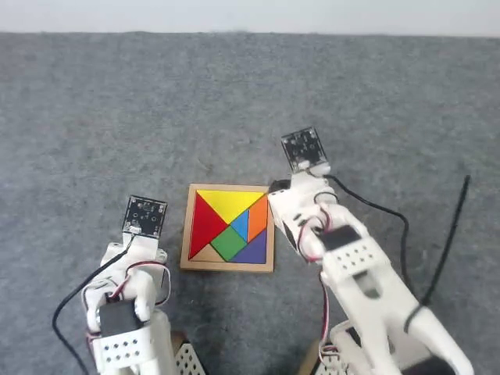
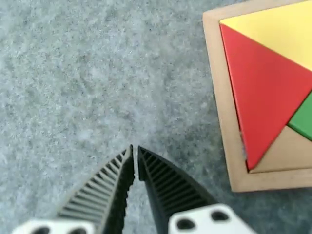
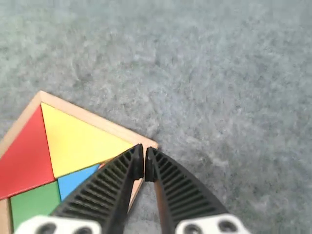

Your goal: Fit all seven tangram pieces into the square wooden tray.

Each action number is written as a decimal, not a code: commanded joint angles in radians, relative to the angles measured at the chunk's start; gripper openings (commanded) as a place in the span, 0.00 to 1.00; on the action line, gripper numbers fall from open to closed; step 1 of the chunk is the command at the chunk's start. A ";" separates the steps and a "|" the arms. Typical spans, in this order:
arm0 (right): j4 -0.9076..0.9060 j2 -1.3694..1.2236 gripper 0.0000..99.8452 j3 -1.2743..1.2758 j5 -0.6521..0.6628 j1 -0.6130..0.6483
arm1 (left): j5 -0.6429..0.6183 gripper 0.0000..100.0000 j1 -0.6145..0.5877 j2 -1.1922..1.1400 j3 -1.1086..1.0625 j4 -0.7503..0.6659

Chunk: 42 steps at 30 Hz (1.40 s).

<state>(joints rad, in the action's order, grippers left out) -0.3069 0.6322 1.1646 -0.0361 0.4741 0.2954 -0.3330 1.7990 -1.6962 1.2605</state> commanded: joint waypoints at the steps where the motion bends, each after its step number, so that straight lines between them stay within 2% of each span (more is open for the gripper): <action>1: 0.051 0.140 0.01 0.041 -0.002 0.004 | -0.011 0.01 0.000 0.018 0.013 0.008; 12: 0.047 0.260 0.01 0.101 -0.003 0.054 | -0.011 0.01 0.000 0.018 0.013 0.008; 26: 0.059 0.584 0.01 0.222 0.000 0.054 | -0.011 0.01 0.000 0.018 0.013 0.008; 33: 0.058 0.608 0.01 0.247 0.000 0.125 | -0.011 0.01 0.000 0.018 0.013 0.008; 42: 0.059 0.608 0.01 0.422 0.000 0.193 | -0.011 0.01 0.000 0.018 0.013 0.008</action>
<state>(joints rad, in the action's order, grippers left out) -0.2700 1.2183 1.5681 -0.0376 0.6552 0.2954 -0.3330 1.7990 -1.6962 1.2605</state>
